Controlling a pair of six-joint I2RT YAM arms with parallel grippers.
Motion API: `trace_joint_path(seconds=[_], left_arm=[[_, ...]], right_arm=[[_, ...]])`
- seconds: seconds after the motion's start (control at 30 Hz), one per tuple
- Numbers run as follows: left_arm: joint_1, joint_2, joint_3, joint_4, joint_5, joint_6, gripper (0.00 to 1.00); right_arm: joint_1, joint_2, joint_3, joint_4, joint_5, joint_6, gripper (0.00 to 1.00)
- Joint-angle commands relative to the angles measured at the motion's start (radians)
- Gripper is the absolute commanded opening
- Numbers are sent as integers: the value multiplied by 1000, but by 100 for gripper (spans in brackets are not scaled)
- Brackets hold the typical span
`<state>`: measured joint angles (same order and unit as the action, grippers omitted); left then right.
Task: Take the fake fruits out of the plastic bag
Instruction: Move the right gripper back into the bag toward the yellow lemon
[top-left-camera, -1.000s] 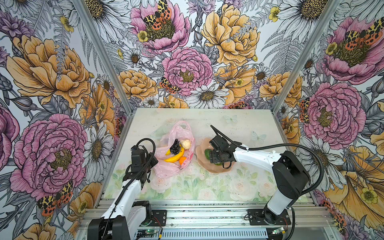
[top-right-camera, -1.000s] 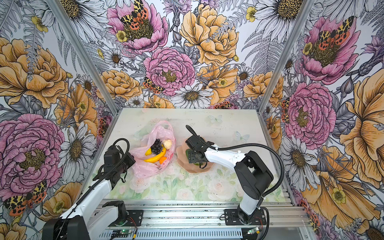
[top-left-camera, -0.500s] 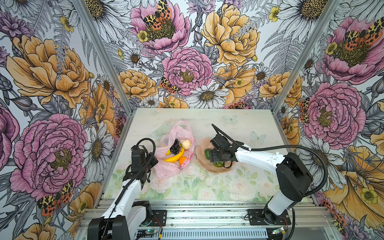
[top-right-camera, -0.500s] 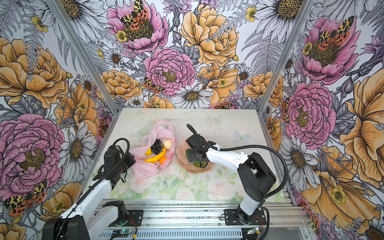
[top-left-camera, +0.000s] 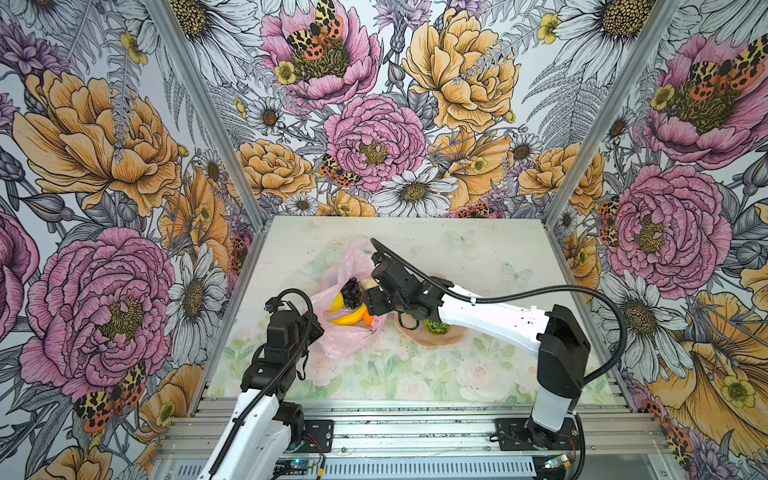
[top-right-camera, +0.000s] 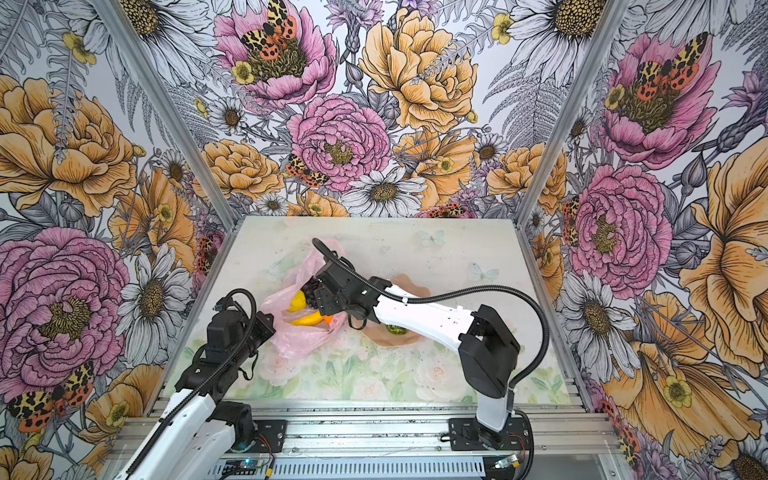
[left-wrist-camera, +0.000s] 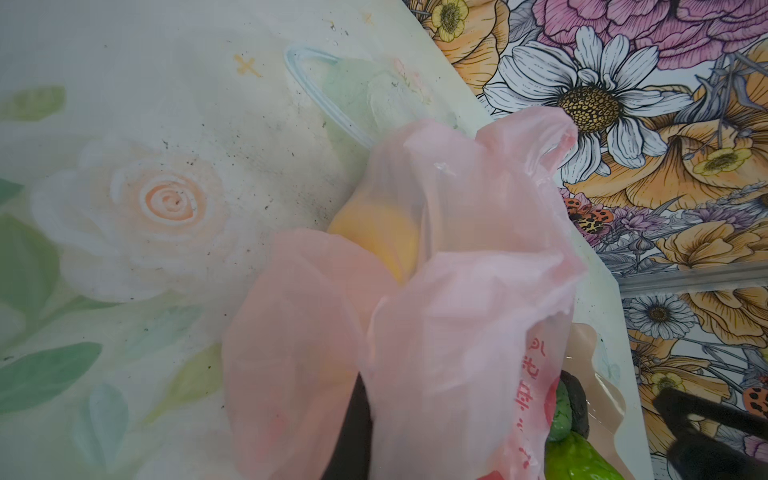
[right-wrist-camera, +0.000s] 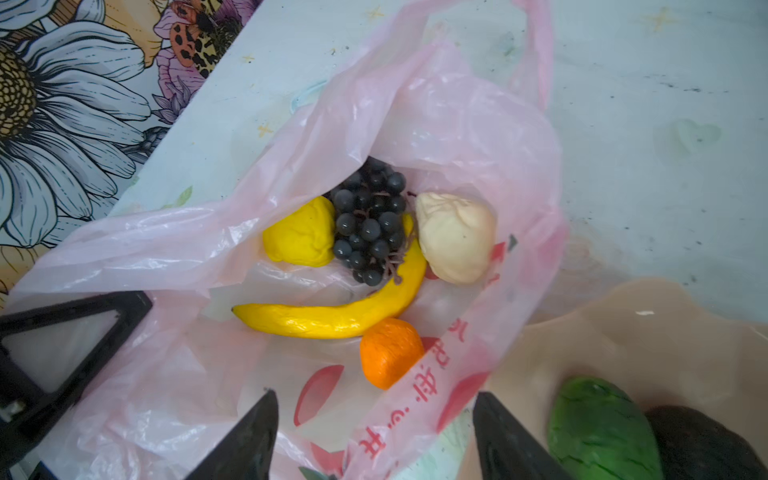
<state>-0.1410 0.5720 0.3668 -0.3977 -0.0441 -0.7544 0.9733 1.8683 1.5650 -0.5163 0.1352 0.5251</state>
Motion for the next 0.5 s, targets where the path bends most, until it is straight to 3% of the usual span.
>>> trace_joint_path(seconds=[0.0, 0.2, 0.47], left_arm=[[4, -75, -30, -117, -84, -52, 0], [27, -115, -52, -162, -103, -74, 0], [74, -129, -87, -171, -74, -96, 0]], right_arm=[[12, 108, 96, 27, -54, -70, 73], [14, 281, 247, 26, -126, -97, 70], [39, 464, 415, 34, -153, 18, 74]])
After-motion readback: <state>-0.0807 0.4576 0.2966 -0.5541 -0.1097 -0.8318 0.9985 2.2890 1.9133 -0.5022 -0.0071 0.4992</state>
